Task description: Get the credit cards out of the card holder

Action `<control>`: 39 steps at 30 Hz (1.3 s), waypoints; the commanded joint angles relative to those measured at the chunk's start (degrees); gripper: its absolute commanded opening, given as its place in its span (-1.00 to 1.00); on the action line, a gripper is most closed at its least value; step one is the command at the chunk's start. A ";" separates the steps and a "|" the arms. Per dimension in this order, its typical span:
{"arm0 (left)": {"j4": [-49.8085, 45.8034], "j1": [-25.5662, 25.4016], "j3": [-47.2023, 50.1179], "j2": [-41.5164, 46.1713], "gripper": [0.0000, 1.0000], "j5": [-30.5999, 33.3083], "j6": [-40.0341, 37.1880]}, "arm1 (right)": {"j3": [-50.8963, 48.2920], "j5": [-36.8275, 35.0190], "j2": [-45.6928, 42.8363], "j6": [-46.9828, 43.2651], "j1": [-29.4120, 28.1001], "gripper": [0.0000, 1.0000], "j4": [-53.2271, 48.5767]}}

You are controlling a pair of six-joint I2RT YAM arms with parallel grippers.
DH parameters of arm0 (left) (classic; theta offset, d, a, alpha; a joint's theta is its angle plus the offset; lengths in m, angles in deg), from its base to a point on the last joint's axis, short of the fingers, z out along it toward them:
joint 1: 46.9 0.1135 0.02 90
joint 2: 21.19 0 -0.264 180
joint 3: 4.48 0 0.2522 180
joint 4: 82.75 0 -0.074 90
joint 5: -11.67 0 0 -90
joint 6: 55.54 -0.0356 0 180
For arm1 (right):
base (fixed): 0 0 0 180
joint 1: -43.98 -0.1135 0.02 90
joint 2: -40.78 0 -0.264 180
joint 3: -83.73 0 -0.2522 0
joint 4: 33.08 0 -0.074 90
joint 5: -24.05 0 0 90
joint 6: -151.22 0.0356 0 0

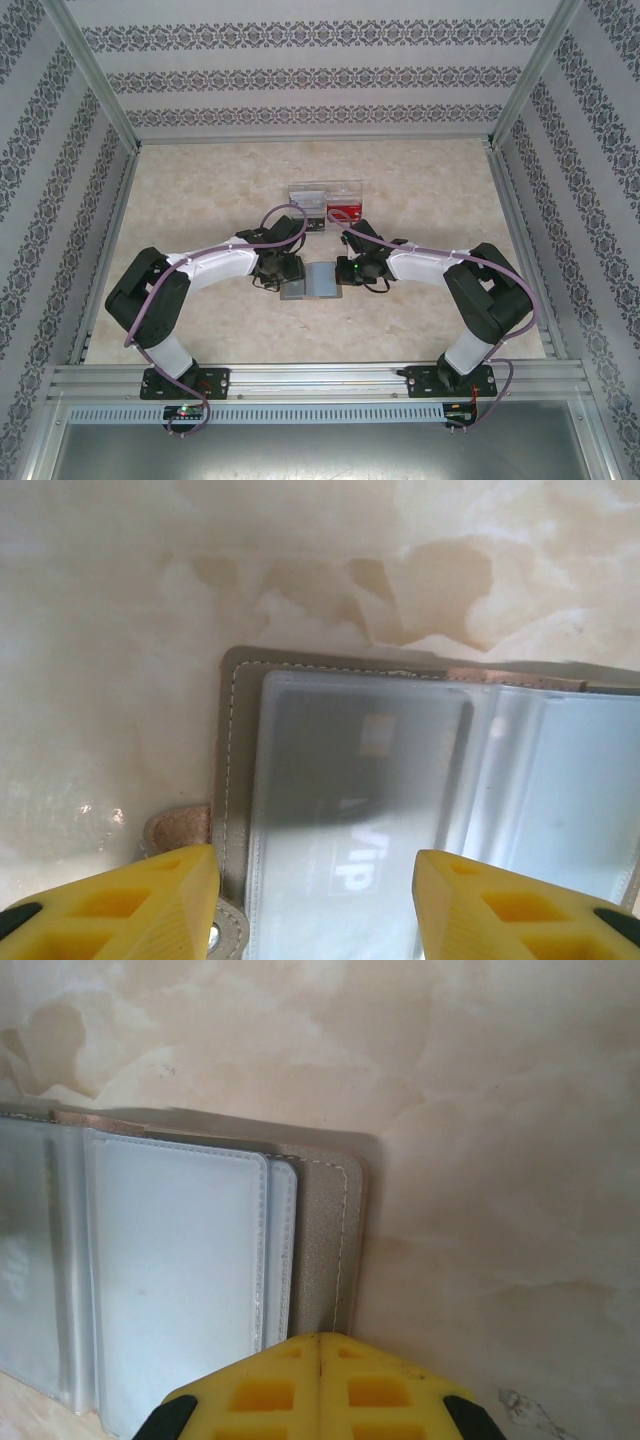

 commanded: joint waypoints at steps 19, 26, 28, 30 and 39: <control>4.46 -0.14 -0.11 -2.72 0.08 -6.88 -1.49 | -1.22 -0.51 2.56 -0.67 0.34 -1.00 -1.39; 7.18 -0.85 -0.32 -0.96 0.08 -8.69 -2.27 | -1.22 -0.55 2.65 -0.66 0.35 -1.00 -1.37; 7.96 -0.93 -0.34 -0.79 0.09 -9.82 -2.54 | -1.23 -0.52 2.73 -0.56 0.35 -1.00 -1.36; 8.52 -1.19 -0.45 -0.70 0.09 -10.30 -2.81 | -1.14 -0.49 2.81 -0.54 0.33 -1.00 -1.36; 7.53 -1.64 -1.58 -0.41 0.45 -10.08 -3.30 | -1.13 -0.52 2.69 -0.45 0.39 -1.00 -1.45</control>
